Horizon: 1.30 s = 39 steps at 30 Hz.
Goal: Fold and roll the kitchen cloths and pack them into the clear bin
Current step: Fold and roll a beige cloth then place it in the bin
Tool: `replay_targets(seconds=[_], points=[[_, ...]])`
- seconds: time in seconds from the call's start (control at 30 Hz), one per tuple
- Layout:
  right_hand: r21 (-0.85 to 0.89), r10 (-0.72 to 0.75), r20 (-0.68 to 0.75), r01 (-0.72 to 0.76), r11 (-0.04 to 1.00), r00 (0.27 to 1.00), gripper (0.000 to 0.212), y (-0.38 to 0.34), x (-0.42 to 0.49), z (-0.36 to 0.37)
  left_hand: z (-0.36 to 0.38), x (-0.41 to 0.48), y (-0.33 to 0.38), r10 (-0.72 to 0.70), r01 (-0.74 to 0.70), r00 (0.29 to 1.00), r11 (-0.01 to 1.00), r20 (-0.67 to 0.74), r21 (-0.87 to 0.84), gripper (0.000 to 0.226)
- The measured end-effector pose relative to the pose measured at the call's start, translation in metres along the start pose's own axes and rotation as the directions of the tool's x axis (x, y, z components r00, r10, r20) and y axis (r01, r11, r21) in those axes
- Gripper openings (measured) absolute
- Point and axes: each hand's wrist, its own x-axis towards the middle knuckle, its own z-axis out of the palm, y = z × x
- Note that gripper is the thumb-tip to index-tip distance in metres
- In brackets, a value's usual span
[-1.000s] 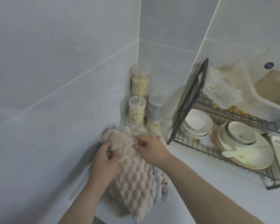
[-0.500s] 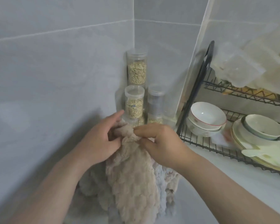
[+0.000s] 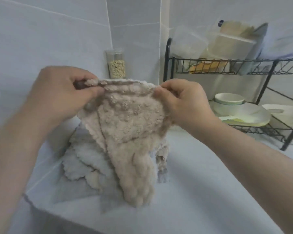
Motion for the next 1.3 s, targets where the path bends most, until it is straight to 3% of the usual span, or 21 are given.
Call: replay_targets(seconds=[0.13,0.23,0.37,0.5,0.67,0.8,0.93,1.03,1.1,1.13,1.2,1.23,1.3], points=[[-0.206,0.022,0.123,0.003,0.979,0.992,0.032,-0.028,-0.022,-0.049,-0.012,0.000,0.044,0.119,-0.124,0.992,0.986,0.049,0.109,0.003],[-0.440,0.034,0.181,0.050,0.897,0.983,0.036,-0.046,-0.031,-0.103,-0.015,0.009,0.079,0.247,-0.289,0.950,0.928,0.189,0.237,0.010],[-0.606,0.108,0.088,-0.032,0.794,0.990,0.019,-0.040,-0.033,-0.161,0.021,0.027,0.113,0.308,-0.396,0.904,0.864,0.297,0.311,0.011],[-0.728,0.095,-0.105,-0.141,0.671,0.990,0.028,-0.024,-0.033,-0.206,0.067,0.038,0.159,0.356,-0.430,0.885,0.872,0.299,0.233,0.019],[-0.698,0.096,-0.196,-0.208,0.686,0.976,0.019,-0.018,-0.051,-0.244,0.088,0.034,0.189,0.438,-0.477,0.869,0.866,0.228,0.154,0.012],[-0.711,0.235,-0.043,-0.195,0.676,0.971,0.014,-0.012,-0.092,-0.249,0.090,-0.014,0.186,0.442,-0.553,0.793,0.811,0.418,0.192,0.008],[-0.729,0.466,0.213,-0.178,0.662,0.859,0.018,0.003,-0.156,-0.229,0.113,-0.094,0.157,0.351,-0.619,0.654,0.758,0.670,0.206,0.009],[-0.760,0.632,0.353,-0.182,0.623,0.690,0.022,0.019,-0.198,-0.210,0.125,-0.147,0.140,0.226,-0.594,0.489,0.793,0.843,0.132,0.018],[-0.742,0.712,0.398,-0.253,0.621,0.579,0.031,0.027,-0.212,-0.206,0.125,-0.160,0.135,0.159,-0.461,0.430,0.885,0.889,0.065,0.036],[-0.696,0.713,0.377,-0.327,0.639,0.591,0.036,0.030,-0.213,-0.206,0.124,-0.159,0.135,0.149,-0.347,0.446,0.938,0.883,0.016,0.039],[-0.586,0.668,0.239,-0.443,0.678,0.705,0.037,0.039,-0.211,-0.208,0.129,-0.153,0.133,0.149,-0.157,0.526,0.985,0.837,-0.077,0.028],[-0.589,0.639,0.171,-0.442,0.677,0.750,0.038,0.044,-0.210,-0.208,0.134,-0.149,0.132,0.142,-0.123,0.548,0.989,0.824,-0.088,0.026],[-0.711,0.627,0.161,-0.351,0.609,0.762,0.047,0.054,-0.213,-0.204,0.147,-0.149,0.130,0.155,-0.134,0.533,0.986,0.832,-0.097,0.049]])
